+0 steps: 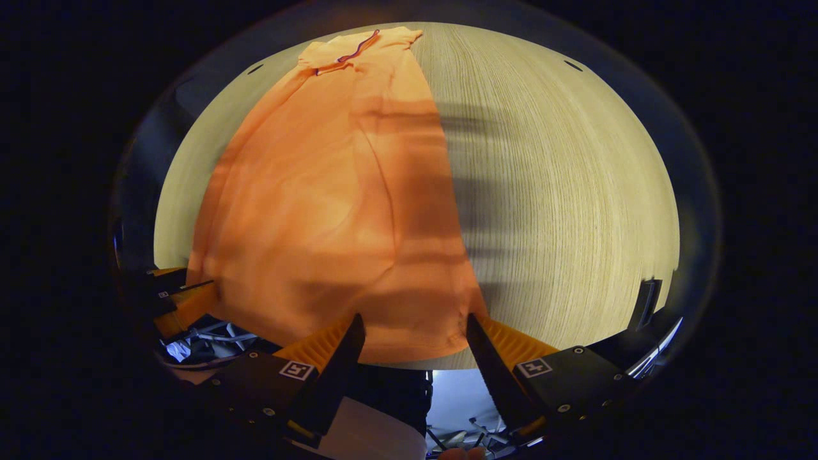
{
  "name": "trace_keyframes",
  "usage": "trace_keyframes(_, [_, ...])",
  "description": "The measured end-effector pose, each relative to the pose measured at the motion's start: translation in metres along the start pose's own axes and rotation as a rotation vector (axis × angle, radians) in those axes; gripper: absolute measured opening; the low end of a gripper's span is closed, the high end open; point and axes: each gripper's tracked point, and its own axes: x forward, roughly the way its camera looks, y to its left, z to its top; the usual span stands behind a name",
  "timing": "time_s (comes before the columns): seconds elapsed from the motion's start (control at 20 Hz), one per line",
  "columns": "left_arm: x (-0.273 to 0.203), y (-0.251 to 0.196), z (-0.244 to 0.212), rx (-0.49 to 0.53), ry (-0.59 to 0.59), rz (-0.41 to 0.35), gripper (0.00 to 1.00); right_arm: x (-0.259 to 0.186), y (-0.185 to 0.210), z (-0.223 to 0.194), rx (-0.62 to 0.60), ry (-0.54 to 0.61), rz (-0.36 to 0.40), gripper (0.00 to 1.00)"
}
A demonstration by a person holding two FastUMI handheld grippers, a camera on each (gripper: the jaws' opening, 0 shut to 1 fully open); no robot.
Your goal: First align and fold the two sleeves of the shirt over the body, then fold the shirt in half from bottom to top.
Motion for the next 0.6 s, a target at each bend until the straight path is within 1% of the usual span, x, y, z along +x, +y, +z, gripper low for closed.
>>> trace_keyframes(0.05, [0.0, -0.002, 0.0, 0.004, -0.002, 0.002, 0.92, 0.002, 0.0, -0.001, -0.017, 0.004, -0.016, 0.98])
trace_keyframes(0.15, [0.002, -0.003, 0.0, -0.015, -0.007, 0.006, 0.95, 0.002, 0.003, 0.0, -0.048, 0.003, -0.022, 0.97])
trace_keyframes(0.35, [0.002, -0.001, 0.0, -0.048, -0.028, 0.013, 0.95, 0.0, 0.005, 0.0, -0.037, -0.009, -0.02, 0.99])
trace_keyframes(0.45, [0.004, -0.002, 0.0, -0.046, -0.034, 0.013, 0.95, -0.001, 0.006, -0.002, -0.039, -0.006, -0.021, 0.94])
trace_keyframes(0.5, [0.0, -0.004, 0.0, -0.05, -0.037, 0.012, 0.94, 0.001, 0.007, -0.003, -0.04, -0.002, -0.021, 0.87])
trace_keyframes(0.55, [0.005, -0.005, -0.003, -0.046, -0.039, 0.011, 0.89, -0.001, 0.009, -0.003, -0.042, 0.002, -0.022, 0.83])
trace_keyframes(0.6, [0.001, -0.004, -0.002, -0.04, -0.042, 0.009, 0.85, 0.0, 0.011, -0.003, -0.049, 0.003, -0.021, 0.72])
